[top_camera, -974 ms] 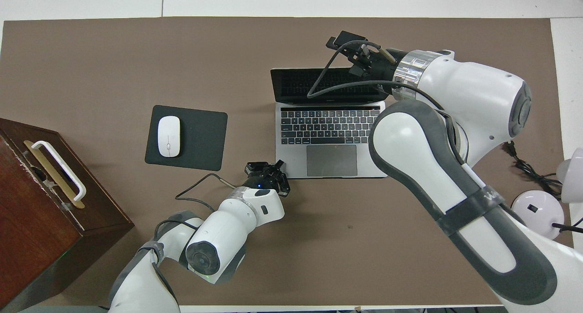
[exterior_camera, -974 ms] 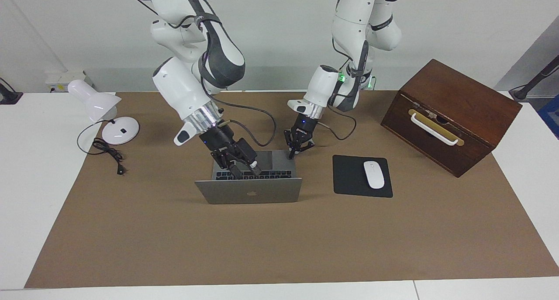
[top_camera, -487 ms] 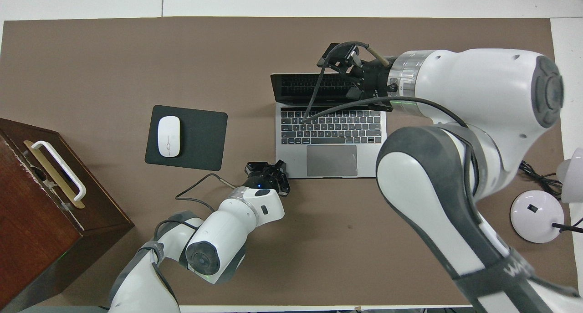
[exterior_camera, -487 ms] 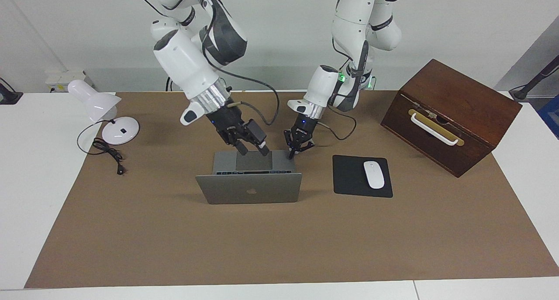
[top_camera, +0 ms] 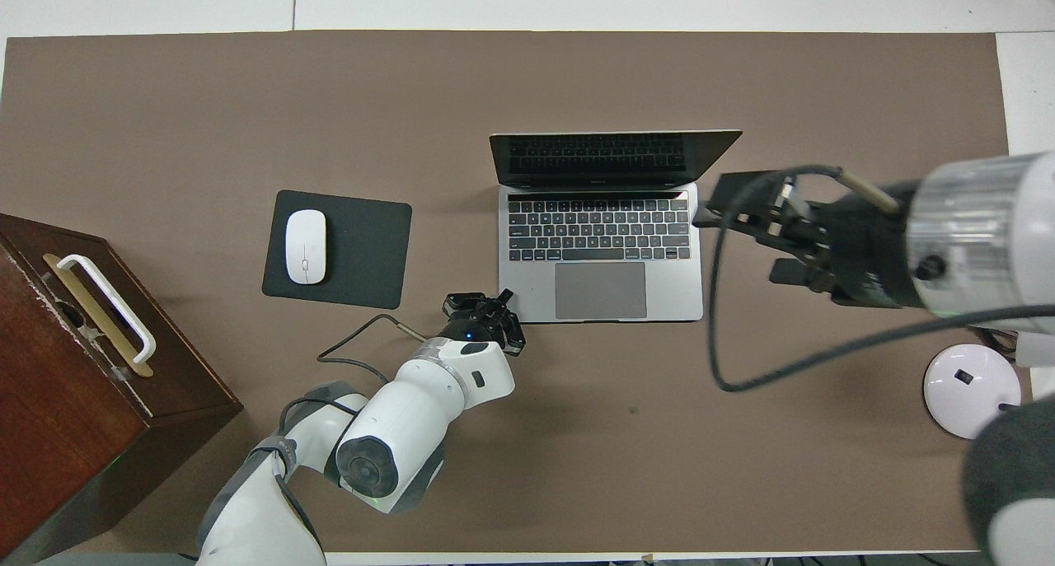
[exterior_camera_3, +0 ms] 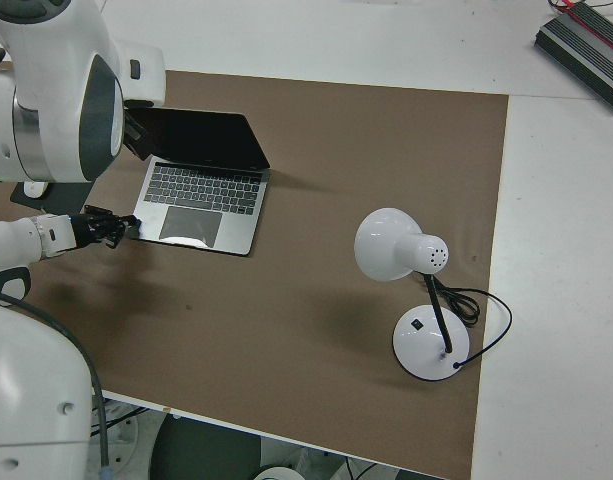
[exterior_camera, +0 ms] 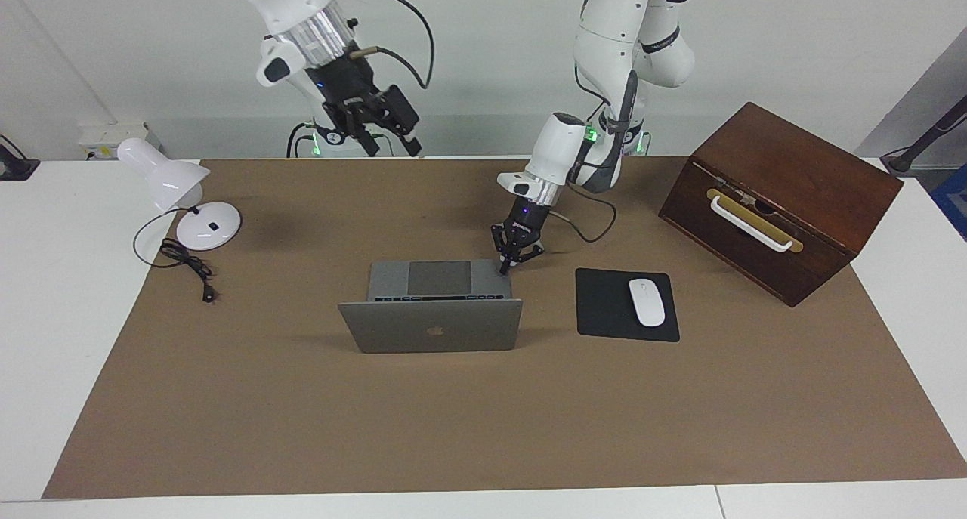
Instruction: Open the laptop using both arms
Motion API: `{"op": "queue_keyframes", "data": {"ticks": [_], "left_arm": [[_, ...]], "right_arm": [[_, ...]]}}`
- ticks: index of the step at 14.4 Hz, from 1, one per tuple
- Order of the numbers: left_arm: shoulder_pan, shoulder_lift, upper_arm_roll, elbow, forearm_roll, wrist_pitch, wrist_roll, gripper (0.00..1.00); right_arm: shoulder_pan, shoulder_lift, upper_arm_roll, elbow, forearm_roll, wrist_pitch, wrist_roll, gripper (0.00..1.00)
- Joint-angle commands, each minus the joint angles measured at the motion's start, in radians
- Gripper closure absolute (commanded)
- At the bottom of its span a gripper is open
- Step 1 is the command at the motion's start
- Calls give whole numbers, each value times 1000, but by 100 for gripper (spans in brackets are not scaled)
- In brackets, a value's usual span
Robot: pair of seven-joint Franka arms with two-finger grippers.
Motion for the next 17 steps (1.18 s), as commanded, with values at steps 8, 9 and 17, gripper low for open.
{"op": "queue_keyframes", "data": {"ticks": [8, 9, 17], "left_arm": [[-9, -78, 10, 23, -11, -114, -126, 100], [-7, -107, 12, 25, -11, -171, -130, 100], [22, -259, 21, 84, -13, -526, -263, 100]], "right_arm": [[-103, -82, -201, -37, -283, -176, -720, 0], [-117, -76, -201, -47, -283, -158, -735, 0], [-120, 80, -199, -77, -308, 49, -760, 0]]}}
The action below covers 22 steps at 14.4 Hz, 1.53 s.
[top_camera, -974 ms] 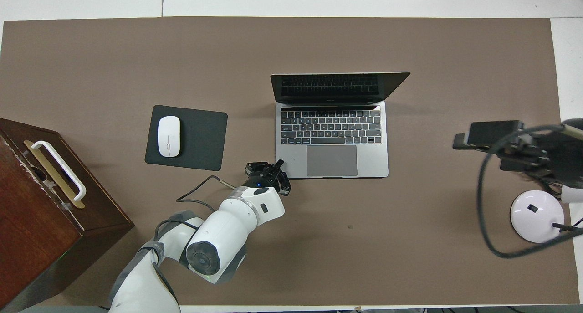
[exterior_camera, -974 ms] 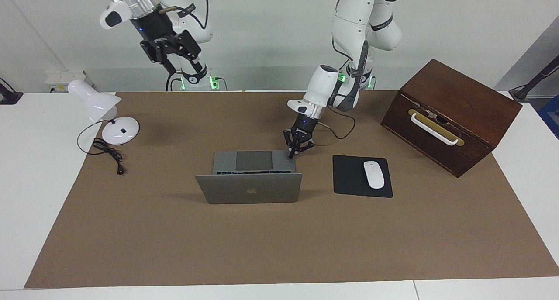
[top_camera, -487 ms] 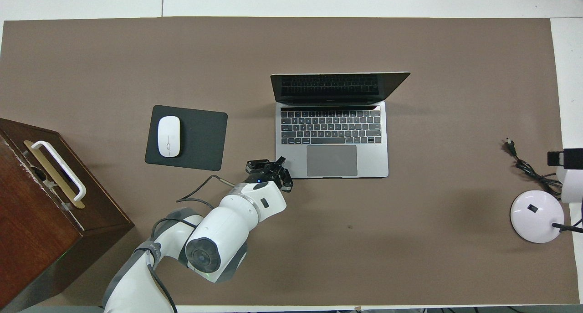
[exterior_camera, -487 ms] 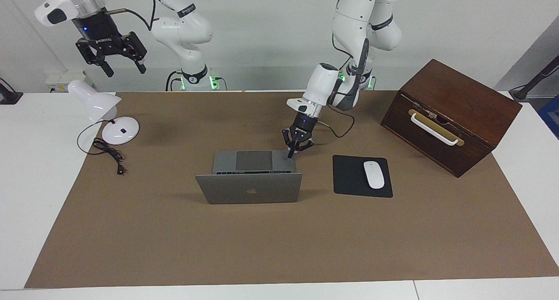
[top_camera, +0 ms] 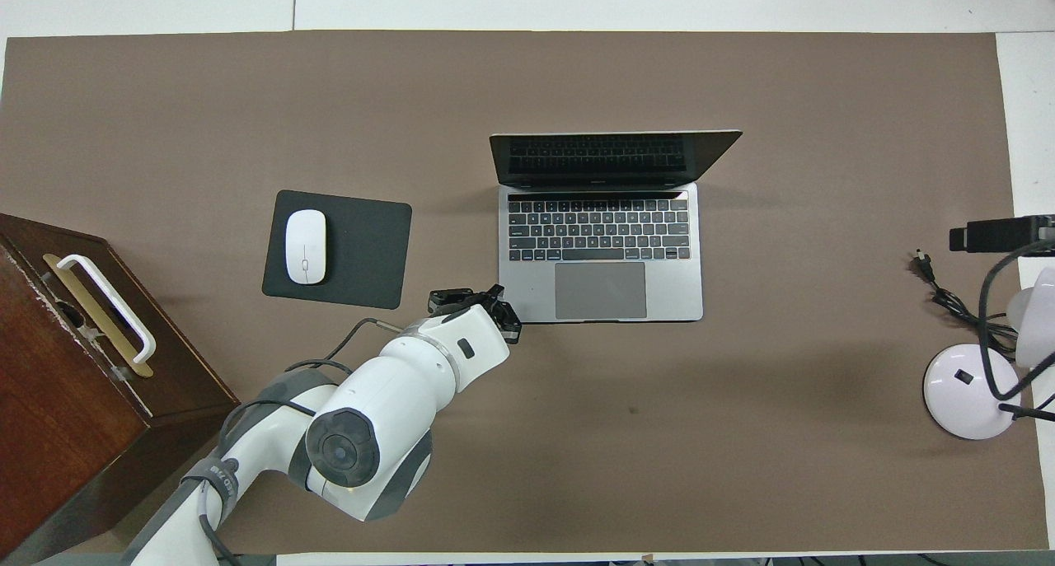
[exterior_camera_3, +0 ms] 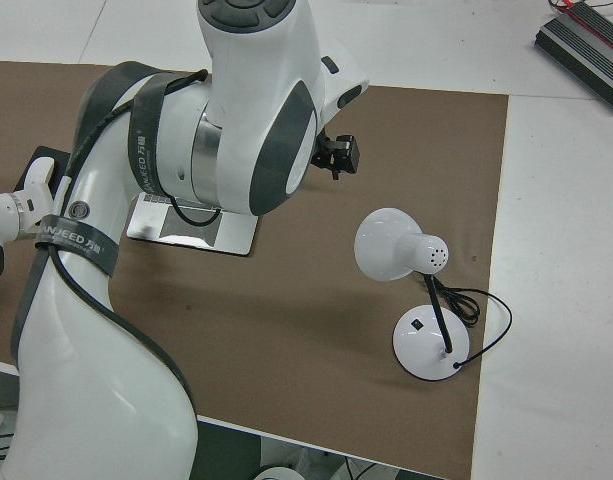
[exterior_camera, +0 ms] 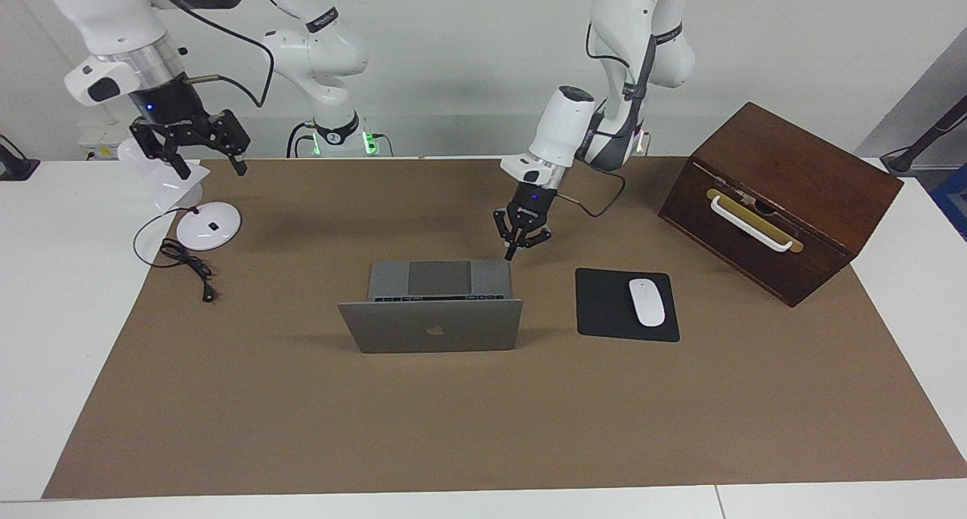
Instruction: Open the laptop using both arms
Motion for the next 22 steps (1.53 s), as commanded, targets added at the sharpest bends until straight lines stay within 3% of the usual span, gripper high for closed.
{"op": "queue_keyframes", "data": {"ticks": [1, 5, 11, 15, 22], "left_arm": [[13, -52, -2, 39, -8, -150, -63, 100], [51, -78, -2, 125, -8, -388, -68, 100], [141, -96, -2, 287, -7, -748, -54, 100], [198, -161, -2, 301, 0, -900, -27, 100], [355, -291, -2, 301, 16, -1132, 207, 100]], "right_arm": [[-16, 52, 12, 16, -17, 28, -27, 0], [-2, 118, 24, 67, -15, 50, 54, 0], [76, 148, 30, 82, -15, 70, 186, 0], [73, 145, 30, 72, -17, 87, 178, 0], [35, 126, 29, 50, -125, 25, 47, 0]]}}
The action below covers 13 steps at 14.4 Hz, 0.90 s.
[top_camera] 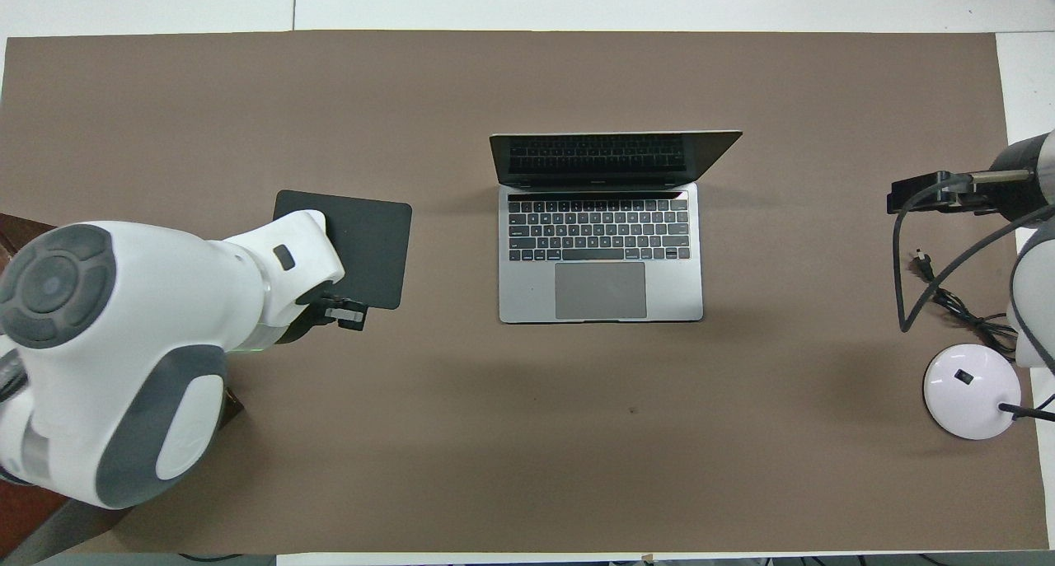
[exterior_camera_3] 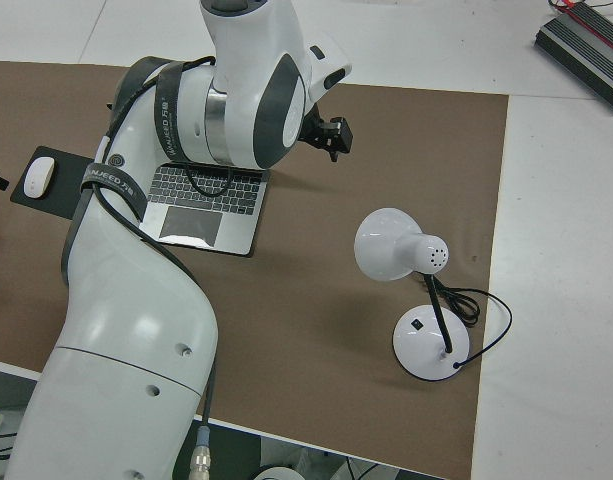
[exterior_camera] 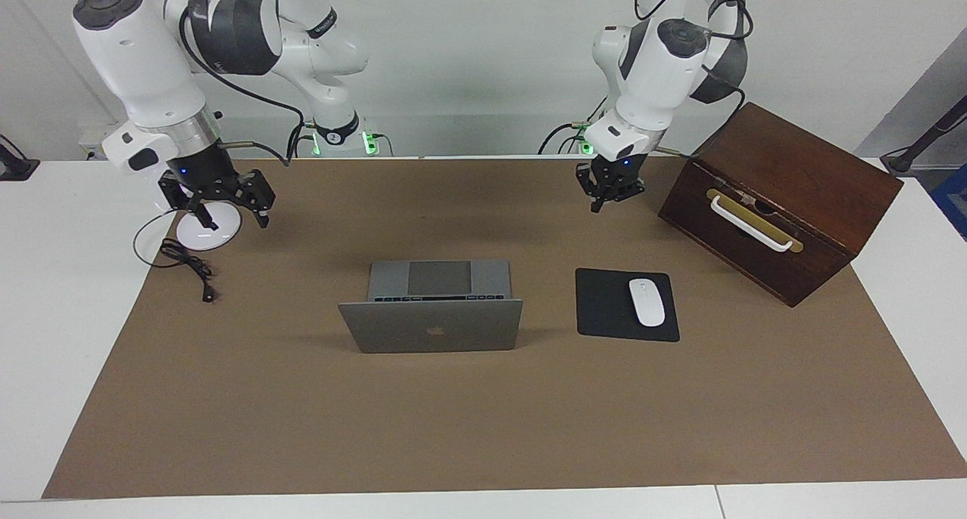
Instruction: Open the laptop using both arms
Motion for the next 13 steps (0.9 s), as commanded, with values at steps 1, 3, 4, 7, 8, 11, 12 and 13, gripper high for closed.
{"op": "queue_keyframes", "data": {"ticks": [1, 3, 4, 7, 8, 11, 12, 13], "left_arm": [[74, -42, -10, -7, 26, -64, 76, 100], [129, -58, -10, -7, 28, -87, 151, 100], [158, -68, -10, -8, 28, -94, 166, 100], [221, -88, -10, -7, 40, -111, 168, 100], [233, -90, -10, -5, 55, -116, 179, 78], [258, -93, -10, -5, 101, -122, 183, 0], [281, -94, -10, -4, 102, -122, 183, 0], [293, -94, -10, -4, 102, -122, 179, 0]], "right_arm": [[-14, -19, 8, -22, -44, -40, -45, 0], [-17, -26, 8, -20, -44, -74, -47, 0], [-19, -26, 7, -22, -44, -76, -47, 0], [-17, -27, 5, -22, -43, -112, -44, 0], [-19, -27, 4, -19, -38, -131, -44, 0], [-17, -24, 2, 44, -23, -206, -39, 0], [-17, -18, 2, 78, -23, -240, -39, 0], [-17, -12, 2, 108, -21, -272, -38, 0]]}}
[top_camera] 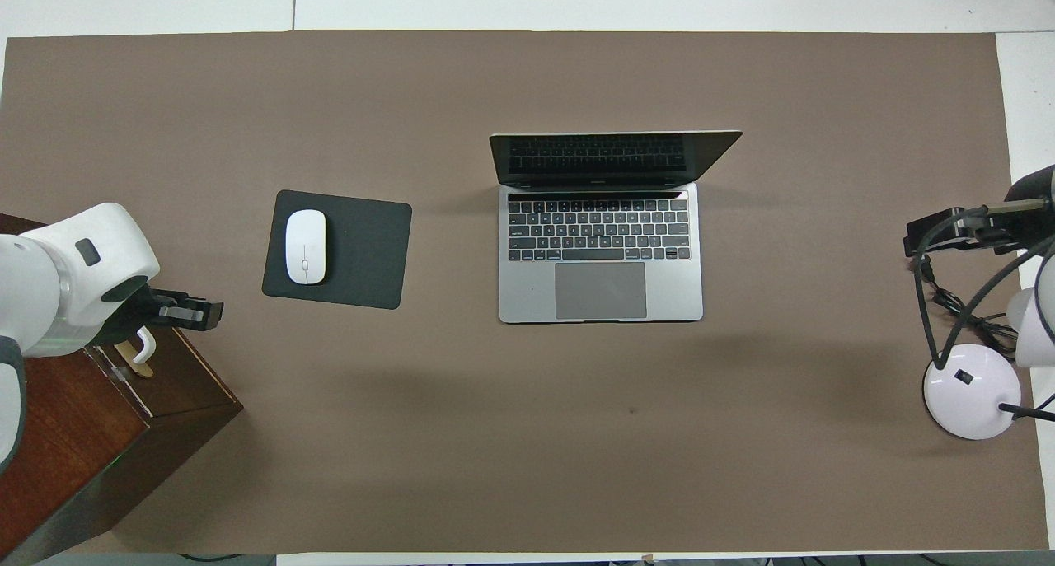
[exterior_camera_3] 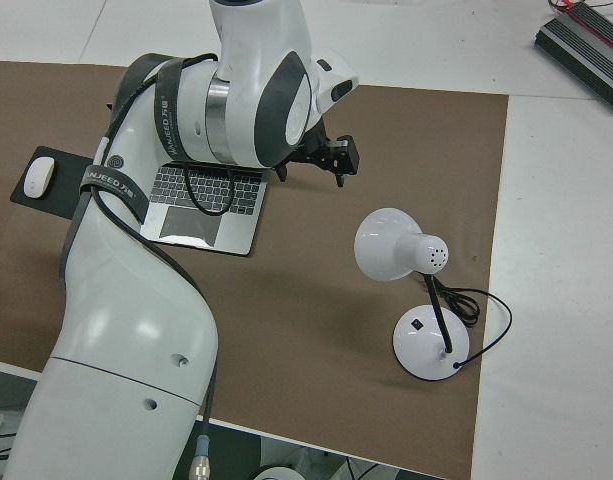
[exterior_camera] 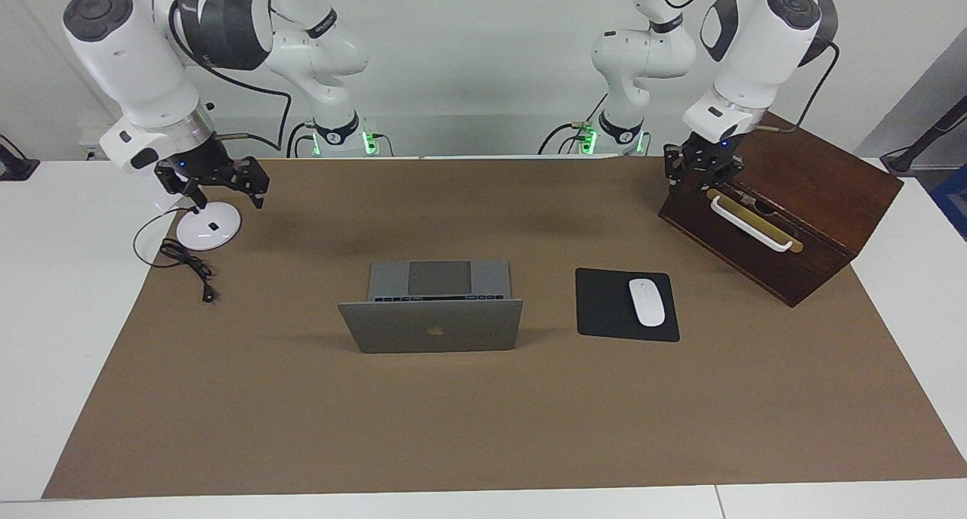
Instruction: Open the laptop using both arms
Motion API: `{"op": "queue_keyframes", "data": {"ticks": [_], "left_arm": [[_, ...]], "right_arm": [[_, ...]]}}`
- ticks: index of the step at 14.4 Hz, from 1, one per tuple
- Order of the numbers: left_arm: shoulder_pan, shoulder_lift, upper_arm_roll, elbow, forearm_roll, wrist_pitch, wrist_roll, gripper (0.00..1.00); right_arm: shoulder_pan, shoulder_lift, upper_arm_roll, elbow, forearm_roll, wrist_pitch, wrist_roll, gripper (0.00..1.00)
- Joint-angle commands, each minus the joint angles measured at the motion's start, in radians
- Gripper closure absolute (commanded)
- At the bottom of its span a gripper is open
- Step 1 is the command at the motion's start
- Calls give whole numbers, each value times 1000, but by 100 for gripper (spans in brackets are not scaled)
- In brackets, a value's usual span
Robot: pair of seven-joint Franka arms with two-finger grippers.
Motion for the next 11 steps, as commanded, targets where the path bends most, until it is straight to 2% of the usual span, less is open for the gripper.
{"op": "queue_keyframes", "data": {"ticks": [1, 4, 11], "left_arm": [[55, -18, -10, -4, 24, -19, 9, 0], [124, -22, -8, 10, 24, -21, 52, 0], [140, -32, -11, 32, 24, -22, 63, 0]], "right_arm": [[-9, 5, 3, 94, 6, -96, -12, 0], [-12, 10, 3, 139, 26, -141, -9, 0], [-12, 16, 2, 131, 26, -156, -8, 0]]}}
